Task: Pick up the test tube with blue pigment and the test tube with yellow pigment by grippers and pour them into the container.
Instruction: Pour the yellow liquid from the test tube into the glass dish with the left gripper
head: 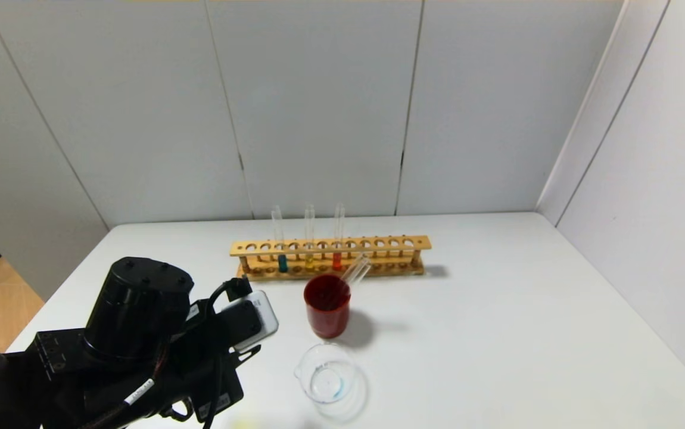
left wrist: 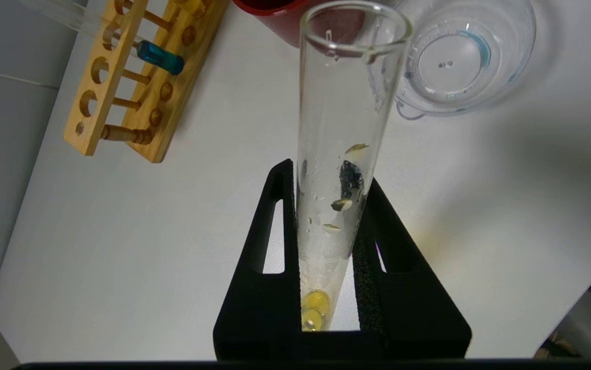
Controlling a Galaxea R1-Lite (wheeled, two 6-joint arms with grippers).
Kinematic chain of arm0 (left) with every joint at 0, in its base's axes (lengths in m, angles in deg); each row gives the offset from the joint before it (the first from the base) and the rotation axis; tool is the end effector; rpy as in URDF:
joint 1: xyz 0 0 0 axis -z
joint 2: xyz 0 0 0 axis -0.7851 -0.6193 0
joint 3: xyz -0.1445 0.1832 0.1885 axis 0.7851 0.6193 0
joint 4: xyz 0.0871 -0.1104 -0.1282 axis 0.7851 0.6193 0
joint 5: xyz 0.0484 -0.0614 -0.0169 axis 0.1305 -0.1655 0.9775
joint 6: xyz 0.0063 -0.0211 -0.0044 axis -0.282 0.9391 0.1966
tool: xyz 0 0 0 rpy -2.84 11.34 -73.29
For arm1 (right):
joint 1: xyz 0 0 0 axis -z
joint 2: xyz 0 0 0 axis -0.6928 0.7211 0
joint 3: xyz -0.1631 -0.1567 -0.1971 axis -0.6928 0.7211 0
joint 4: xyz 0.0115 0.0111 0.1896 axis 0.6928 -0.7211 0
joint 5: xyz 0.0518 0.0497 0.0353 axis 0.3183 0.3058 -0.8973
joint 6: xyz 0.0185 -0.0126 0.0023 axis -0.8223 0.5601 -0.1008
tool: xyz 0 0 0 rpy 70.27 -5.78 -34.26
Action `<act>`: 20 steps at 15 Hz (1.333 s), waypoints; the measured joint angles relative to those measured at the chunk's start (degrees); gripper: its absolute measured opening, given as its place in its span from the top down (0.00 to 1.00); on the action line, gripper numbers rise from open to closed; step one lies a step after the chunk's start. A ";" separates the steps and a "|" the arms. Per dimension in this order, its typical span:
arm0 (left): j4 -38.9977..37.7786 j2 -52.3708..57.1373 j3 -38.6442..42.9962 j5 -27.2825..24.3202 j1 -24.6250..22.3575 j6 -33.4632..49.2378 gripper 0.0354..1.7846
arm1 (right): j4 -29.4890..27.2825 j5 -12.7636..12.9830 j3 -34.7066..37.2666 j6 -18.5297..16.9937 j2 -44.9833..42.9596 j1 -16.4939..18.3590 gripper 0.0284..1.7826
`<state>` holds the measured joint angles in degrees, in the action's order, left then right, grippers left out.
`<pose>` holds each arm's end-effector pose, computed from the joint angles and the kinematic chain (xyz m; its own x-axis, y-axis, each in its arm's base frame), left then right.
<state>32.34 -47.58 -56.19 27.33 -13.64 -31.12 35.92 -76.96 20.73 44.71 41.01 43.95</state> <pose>0.1769 -0.1356 0.1337 0.7006 -0.4116 -0.5829 0.7074 0.5082 0.4913 -0.0229 0.0001 0.0761 1.0000 0.0010 0.0065 -0.0010 1.0000 -0.0006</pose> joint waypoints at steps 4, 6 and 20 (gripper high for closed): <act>-0.15 -2.90 -0.55 2.18 1.04 -2.76 0.83 | 0.02 0.00 0.00 0.00 0.00 0.00 0.02; -0.20 -4.74 -1.02 2.22 1.37 -2.86 0.83 | 0.00 0.00 0.00 0.00 0.00 0.00 0.02; 0.43 -13.24 -6.67 7.91 3.50 -21.85 0.83 | 0.00 0.00 0.00 0.02 0.00 0.00 0.02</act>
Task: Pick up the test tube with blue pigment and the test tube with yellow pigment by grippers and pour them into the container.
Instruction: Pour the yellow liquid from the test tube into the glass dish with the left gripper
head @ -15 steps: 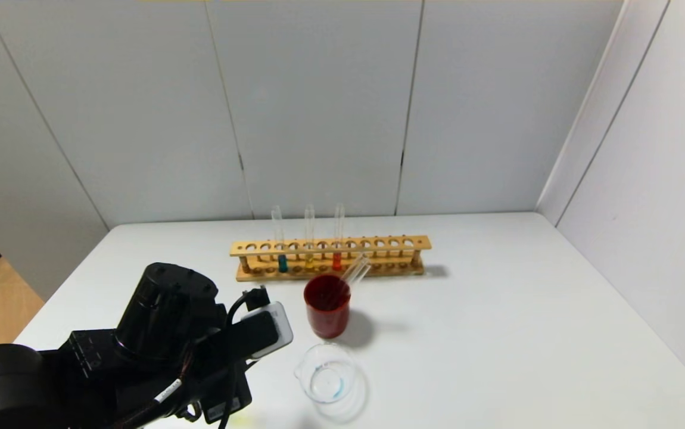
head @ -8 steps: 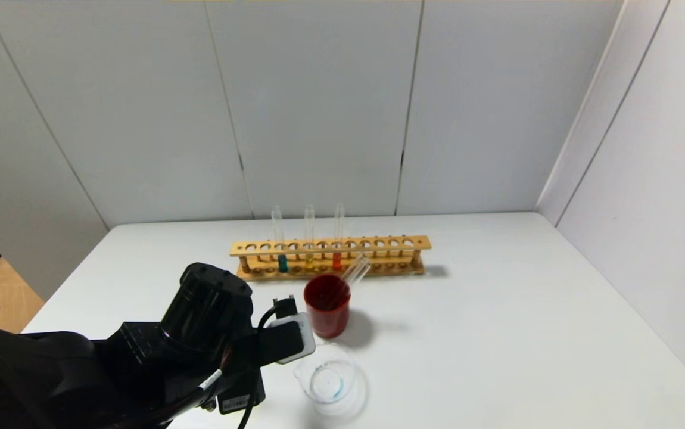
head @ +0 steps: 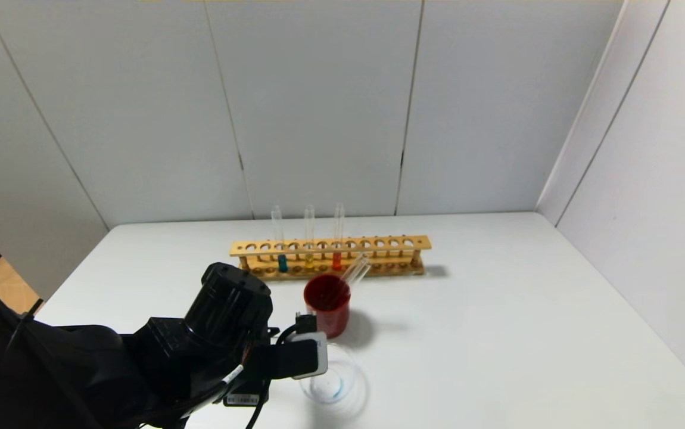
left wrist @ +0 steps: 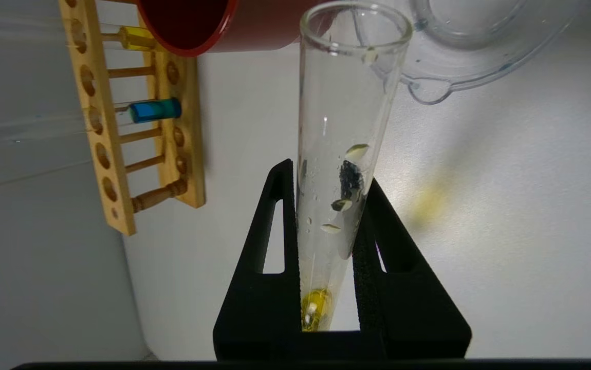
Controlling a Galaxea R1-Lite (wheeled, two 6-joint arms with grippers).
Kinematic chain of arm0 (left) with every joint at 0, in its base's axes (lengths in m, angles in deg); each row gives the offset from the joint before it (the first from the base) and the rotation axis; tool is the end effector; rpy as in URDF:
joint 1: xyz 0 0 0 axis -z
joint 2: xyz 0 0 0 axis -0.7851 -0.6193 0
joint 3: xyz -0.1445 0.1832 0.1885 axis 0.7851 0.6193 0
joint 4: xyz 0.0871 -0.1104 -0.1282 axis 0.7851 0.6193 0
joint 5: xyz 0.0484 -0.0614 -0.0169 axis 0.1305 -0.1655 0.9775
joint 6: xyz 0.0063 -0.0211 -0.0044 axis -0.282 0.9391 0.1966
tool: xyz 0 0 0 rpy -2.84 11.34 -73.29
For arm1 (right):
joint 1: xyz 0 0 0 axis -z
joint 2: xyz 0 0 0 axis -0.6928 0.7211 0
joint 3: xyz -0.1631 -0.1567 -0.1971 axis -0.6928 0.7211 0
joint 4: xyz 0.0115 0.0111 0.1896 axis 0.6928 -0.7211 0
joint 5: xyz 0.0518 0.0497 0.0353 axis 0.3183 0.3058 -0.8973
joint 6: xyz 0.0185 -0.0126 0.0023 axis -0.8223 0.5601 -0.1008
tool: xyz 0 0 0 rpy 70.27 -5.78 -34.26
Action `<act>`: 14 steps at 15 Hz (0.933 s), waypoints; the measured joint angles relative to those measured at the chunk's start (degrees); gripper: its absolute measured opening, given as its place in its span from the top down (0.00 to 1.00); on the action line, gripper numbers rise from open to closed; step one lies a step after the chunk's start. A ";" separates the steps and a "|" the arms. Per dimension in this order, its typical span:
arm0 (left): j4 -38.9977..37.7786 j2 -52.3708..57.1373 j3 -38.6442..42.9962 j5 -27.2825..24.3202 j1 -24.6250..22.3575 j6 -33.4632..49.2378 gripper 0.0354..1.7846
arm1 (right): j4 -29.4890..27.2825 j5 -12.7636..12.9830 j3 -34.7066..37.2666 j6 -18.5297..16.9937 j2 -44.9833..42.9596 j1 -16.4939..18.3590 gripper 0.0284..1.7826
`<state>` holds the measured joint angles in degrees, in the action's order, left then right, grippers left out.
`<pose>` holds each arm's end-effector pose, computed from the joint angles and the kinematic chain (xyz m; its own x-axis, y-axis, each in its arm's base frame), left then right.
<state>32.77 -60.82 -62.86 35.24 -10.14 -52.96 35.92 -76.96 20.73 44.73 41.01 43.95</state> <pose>0.2059 -0.1755 0.1032 0.6933 -0.2890 -0.6601 0.7105 0.1212 0.6932 -0.0229 0.0001 0.0761 1.0000 0.0010 0.0065 -0.0010 1.0000 -0.0009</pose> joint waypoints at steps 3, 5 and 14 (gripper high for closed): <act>0.04 -0.16 -1.18 2.95 0.07 -2.82 0.83 | 0.00 0.02 0.00 0.00 0.00 0.00 0.02; 0.17 -0.55 -1.55 3.40 0.11 -3.97 0.83 | 0.00 0.00 0.00 -0.02 0.00 0.00 0.02; 3.97 -2.32 -2.66 6.40 1.84 -5.39 0.83 | 0.02 0.00 0.00 0.00 0.00 0.00 0.02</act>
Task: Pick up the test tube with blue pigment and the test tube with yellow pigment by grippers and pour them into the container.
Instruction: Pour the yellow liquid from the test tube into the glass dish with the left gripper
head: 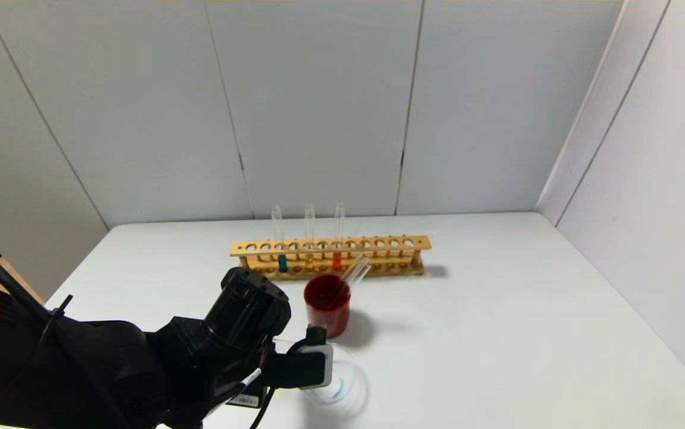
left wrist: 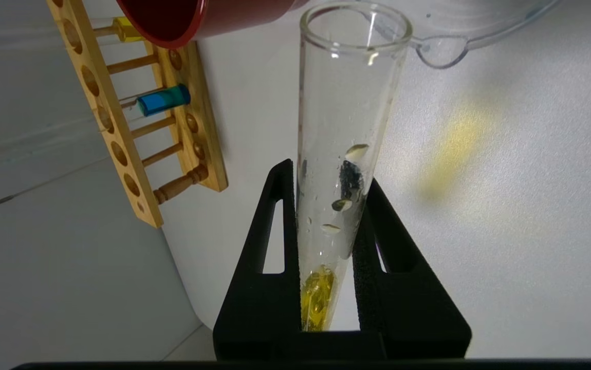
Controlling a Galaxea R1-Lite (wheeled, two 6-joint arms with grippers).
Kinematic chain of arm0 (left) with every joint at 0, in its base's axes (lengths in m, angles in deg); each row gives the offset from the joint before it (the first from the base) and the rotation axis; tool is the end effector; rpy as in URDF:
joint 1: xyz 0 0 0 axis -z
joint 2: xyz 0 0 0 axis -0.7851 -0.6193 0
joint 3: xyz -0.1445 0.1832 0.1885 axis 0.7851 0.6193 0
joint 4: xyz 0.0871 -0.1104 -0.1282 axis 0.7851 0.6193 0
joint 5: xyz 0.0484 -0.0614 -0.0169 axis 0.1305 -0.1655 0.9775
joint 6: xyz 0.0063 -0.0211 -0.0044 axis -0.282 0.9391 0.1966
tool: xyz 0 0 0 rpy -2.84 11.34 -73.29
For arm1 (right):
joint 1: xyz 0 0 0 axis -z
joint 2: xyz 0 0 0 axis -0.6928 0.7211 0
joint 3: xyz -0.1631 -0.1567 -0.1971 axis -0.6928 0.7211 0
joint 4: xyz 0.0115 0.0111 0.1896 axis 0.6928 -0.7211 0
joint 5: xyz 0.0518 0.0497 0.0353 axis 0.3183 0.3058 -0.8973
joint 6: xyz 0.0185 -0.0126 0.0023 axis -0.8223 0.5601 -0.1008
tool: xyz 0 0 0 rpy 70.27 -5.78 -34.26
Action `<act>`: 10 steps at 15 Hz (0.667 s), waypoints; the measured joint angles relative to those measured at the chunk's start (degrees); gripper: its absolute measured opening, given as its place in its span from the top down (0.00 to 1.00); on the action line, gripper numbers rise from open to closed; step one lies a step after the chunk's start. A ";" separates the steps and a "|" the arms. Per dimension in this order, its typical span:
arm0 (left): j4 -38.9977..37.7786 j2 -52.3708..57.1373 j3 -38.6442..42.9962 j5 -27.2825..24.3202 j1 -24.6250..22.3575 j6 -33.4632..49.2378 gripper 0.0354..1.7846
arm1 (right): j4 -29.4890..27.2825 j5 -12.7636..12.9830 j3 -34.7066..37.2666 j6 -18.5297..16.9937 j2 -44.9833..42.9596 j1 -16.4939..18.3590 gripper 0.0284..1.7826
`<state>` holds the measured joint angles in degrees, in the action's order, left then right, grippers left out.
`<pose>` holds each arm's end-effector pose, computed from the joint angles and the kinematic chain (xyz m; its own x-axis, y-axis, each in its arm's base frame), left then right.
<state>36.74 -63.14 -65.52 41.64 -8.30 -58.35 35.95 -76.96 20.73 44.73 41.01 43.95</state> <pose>0.2073 -0.1855 0.0977 0.7090 -0.1883 -0.6796 0.6908 -0.0083 0.7230 -0.0229 0.0001 0.0761 1.0000 0.0010 0.0070 -0.0010 1.0000 -0.0009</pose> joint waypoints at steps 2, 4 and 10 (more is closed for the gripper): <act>0.17 0.12 -0.29 0.37 0.26 -1.05 0.83 | -0.02 0.00 0.00 0.02 0.00 0.00 0.02; 0.45 0.04 -0.57 2.07 0.35 -2.28 0.83 | 0.00 0.00 0.00 0.02 0.00 0.00 0.02; 3.62 -0.40 -1.62 2.76 1.16 -3.22 0.83 | -0.02 0.02 0.00 -0.02 0.00 0.00 0.02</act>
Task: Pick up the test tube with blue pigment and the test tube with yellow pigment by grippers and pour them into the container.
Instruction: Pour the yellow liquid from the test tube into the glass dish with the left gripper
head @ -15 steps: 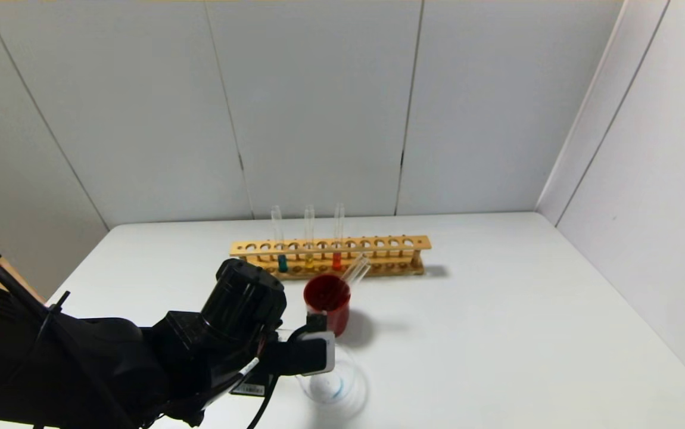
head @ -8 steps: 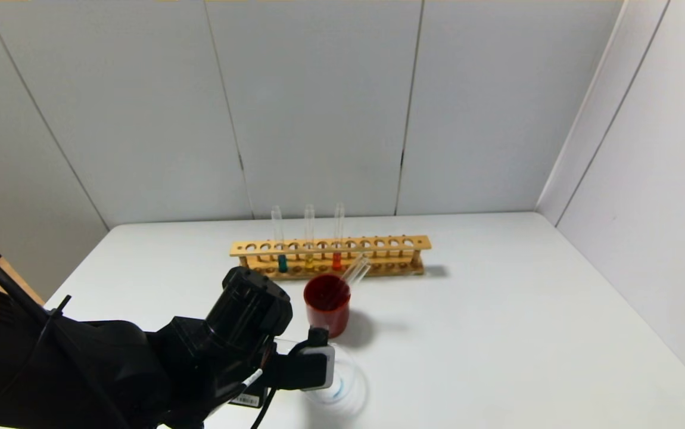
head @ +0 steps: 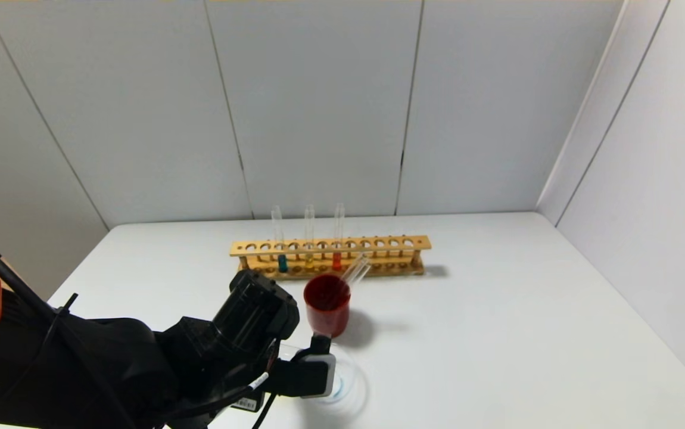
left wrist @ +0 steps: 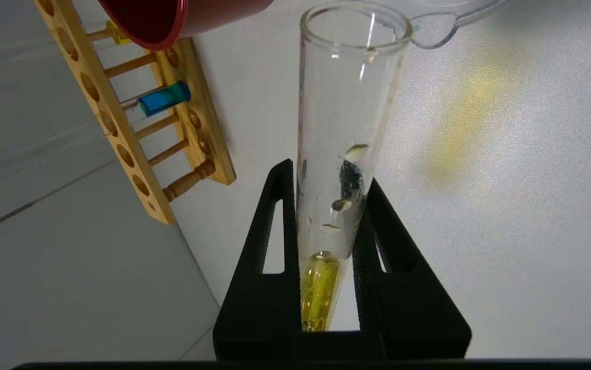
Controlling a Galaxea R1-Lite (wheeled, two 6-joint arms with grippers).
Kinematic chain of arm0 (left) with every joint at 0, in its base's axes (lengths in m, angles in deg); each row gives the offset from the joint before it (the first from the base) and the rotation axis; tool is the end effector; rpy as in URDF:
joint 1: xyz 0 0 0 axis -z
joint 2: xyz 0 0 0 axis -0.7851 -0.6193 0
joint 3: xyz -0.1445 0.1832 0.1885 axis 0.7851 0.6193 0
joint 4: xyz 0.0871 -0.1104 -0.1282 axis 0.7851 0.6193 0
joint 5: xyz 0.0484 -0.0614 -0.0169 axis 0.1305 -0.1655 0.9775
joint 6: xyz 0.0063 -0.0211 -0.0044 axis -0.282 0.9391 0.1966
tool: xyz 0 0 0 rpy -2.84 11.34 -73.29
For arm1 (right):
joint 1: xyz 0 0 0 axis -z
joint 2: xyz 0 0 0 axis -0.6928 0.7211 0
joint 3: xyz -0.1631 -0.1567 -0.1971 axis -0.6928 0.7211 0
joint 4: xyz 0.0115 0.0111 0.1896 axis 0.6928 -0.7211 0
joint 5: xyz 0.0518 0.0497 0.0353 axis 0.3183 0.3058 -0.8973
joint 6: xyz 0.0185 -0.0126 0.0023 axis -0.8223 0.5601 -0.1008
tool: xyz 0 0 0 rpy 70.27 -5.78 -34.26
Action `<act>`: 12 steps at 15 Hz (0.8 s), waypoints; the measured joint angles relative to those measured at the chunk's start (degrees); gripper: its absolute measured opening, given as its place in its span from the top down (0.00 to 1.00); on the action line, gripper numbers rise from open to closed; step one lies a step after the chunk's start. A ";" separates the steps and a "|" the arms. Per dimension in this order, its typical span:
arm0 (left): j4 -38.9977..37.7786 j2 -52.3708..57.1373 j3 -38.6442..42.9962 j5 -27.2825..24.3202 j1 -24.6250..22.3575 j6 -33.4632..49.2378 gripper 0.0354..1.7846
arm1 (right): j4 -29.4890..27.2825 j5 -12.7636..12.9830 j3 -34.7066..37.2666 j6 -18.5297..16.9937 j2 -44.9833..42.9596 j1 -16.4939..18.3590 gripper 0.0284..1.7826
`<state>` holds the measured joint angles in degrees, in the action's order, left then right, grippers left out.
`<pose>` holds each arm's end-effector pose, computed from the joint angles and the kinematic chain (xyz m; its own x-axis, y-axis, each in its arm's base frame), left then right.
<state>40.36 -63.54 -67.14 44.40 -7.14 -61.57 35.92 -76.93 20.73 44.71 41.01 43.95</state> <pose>0.2051 -0.1898 0.0979 0.7073 -0.1421 -0.6925 0.6866 -0.0948 0.7208 -0.0229 0.0001 0.0761 1.0000 0.0005 0.0065 -0.0005 1.0000 -0.0005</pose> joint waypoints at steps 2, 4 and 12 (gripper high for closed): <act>1.51 -0.22 -1.21 0.94 0.16 -0.55 0.83 | 0.02 -0.02 0.00 0.00 0.00 0.00 0.02; 2.72 -0.59 -2.43 1.13 0.28 -0.59 0.83 | 0.00 -0.02 0.00 0.00 0.00 0.00 0.02; 6.00 -2.05 -4.29 3.97 1.73 -0.63 0.83 | 0.02 -0.02 0.00 0.00 0.00 0.00 0.02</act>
<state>46.36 -65.59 -71.43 48.37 -5.41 -62.21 35.95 -76.96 20.73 44.71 41.01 43.95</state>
